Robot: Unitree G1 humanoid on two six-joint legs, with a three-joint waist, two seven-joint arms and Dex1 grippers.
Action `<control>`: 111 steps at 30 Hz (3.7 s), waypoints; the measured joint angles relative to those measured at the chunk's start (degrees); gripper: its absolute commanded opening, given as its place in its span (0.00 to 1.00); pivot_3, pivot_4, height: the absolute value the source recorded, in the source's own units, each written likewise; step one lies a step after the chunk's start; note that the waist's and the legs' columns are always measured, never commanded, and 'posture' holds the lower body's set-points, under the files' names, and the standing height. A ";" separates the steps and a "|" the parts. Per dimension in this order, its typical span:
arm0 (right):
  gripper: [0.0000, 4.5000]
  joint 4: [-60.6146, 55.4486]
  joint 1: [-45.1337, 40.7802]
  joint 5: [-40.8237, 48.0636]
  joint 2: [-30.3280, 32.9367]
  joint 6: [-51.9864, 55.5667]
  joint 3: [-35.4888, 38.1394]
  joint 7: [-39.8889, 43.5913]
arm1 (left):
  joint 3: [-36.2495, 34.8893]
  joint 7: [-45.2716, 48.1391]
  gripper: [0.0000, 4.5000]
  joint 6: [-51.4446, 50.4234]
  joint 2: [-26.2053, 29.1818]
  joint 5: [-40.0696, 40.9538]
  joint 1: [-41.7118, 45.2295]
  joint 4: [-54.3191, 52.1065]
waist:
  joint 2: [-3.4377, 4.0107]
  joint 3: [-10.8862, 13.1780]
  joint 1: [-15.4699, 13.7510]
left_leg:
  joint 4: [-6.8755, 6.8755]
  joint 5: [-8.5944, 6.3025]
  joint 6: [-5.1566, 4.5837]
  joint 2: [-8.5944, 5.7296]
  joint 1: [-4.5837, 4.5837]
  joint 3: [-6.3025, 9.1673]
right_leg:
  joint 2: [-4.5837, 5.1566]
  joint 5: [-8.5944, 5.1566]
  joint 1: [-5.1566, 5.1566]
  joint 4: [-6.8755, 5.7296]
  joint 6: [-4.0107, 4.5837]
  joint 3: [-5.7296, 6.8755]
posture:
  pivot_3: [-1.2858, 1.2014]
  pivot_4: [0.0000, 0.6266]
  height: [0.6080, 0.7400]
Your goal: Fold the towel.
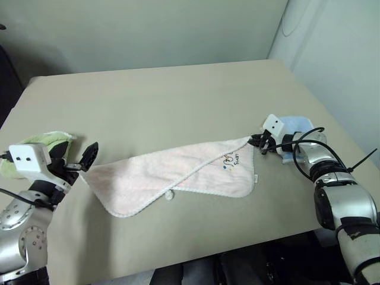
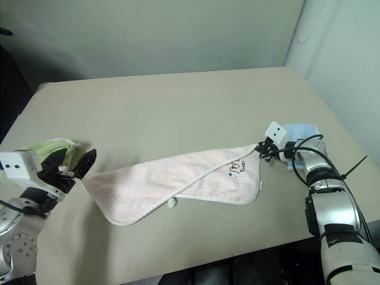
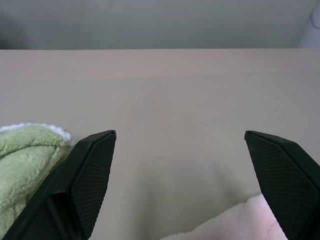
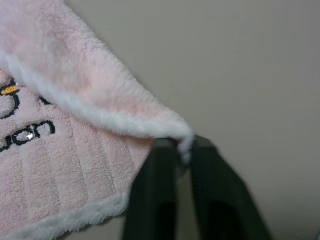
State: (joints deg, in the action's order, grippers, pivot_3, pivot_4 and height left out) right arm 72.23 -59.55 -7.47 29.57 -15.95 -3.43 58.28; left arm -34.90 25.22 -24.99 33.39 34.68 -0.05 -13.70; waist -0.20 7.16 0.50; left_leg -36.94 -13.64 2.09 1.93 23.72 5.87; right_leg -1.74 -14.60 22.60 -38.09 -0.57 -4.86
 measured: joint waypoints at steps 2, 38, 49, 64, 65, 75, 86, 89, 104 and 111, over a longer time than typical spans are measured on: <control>0.01 0.00 0.00 0.02 -0.07 0.00 0.10 0.13 | 0.13 1.31 1.00 -0.04 1.63 -0.26 -1.35 -0.04 | 0.00 0.00 0.06 | 0.02 -0.01 0.01 0.00 0.00 0.00 | 0.00 -0.01 0.02 0.01 0.01 0.00 | 0.52 0.24 1.00; 0.00 -4.91 5.31 2.93 -2.26 -1.68 2.44 -1.36 | 31.19 55.84 0.58 20.41 35.29 -21.07 -0.97 6.74 | 0.01 -0.01 0.59 | 0.00 -0.43 0.14 0.12 0.31 0.09 | -0.02 -0.24 0.54 -0.50 0.40 0.10 | 0.52 0.24 1.00; 0.00 -5.22 5.48 2.98 -2.29 -1.41 2.44 -1.47 | 31.12 54.19 0.01 24.49 33.48 -23.31 -0.84 8.64 | 0.02 -0.01 0.55 | -0.01 -0.44 0.13 0.12 0.31 0.08 | -0.01 -0.24 0.54 -0.52 0.40 0.10 | 0.52 0.24 1.00; 0.00 -7.45 3.85 6.26 -0.57 0.66 4.67 0.94 | 8.79 41.00 0.01 -4.16 26.39 2.97 9.58 6.99 | 0.12 -0.01 0.60 | -0.02 -0.32 0.26 0.13 0.29 0.00 | -0.01 -0.24 0.55 -0.61 0.40 0.12 | 0.52 0.24 1.00; 0.00 -7.76 3.41 6.48 -0.12 0.90 4.74 1.27 | 7.45 39.24 0.01 -5.94 25.51 4.54 10.44 7.20 | 0.13 -0.01 0.69 | -0.02 -0.23 0.29 0.13 0.27 0.00 | -0.01 -0.24 0.55 -0.61 0.40 0.12 | 0.52 0.24 1.00; 0.00 -7.61 -4.09 8.38 1.08 2.57 6.22 0.82 | 4.24 25.91 0.01 -7.22 20.05 6.07 23.97 18.18 | 0.20 0.04 0.71 | -0.01 0.12 0.56 0.14 0.28 0.03 | -0.02 -0.23 0.57 -0.63 0.39 0.12 | 0.52 0.24 1.00; 0.00 -1.52 -22.54 4.44 3.62 -1.69 5.29 -11.33 | 13.67 15.13 0.01 12.45 16.54 -9.56 59.82 49.71 | 0.17 0.03 0.89 | 0.47 0.23 0.74 0.13 0.58 0.12 | -0.02 -0.18 0.75 0.13 0.30 0.13 | 0.52 0.24 1.00; 0.00 -1.62 -22.75 5.16 5.66 -2.08 5.74 -8.49 | 12.94 18.39 0.01 11.20 16.89 -7.98 55.74 46.64 | 0.17 0.03 1.25 | 0.88 0.31 0.86 0.13 0.68 0.06 | -0.01 -0.18 0.89 0.17 0.29 0.11 | 0.52 0.24 1.00; 0.00 -57.58 22.17 25.46 17.35 34.19 6.26 24.00 | -13.98 32.37 0.01 -15.29 17.19 15.91 -6.28 0.65 | 0.15 0.06 2.32 | 0.76 0.27 0.62 0.22 -0.02 -0.16 | -0.11 -0.31 0.32 0.04 0.18 0.05 | 0.52 0.24 1.00; 0.00 -58.60 25.11 24.99 17.21 36.20 3.74 23.22 | -15.69 32.56 0.01 -16.51 16.51 17.21 -11.29 0.59 | -0.12 0.16 1.95 | 0.58 -0.01 -0.12 -0.01 -2.20 -0.23 | -0.03 -0.66 -1.87 0.17 0.84 -0.19 | 0.52 0.24 1.00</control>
State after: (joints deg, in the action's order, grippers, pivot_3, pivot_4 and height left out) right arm 13.63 -34.44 17.51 46.78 20.25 0.31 81.50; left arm -50.59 57.77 -41.49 49.90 51.89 -11.35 -13.11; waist -0.31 7.32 2.45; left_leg -36.36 -13.65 1.97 1.92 21.52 5.64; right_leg -1.77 -15.26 20.73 -37.92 0.26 -5.05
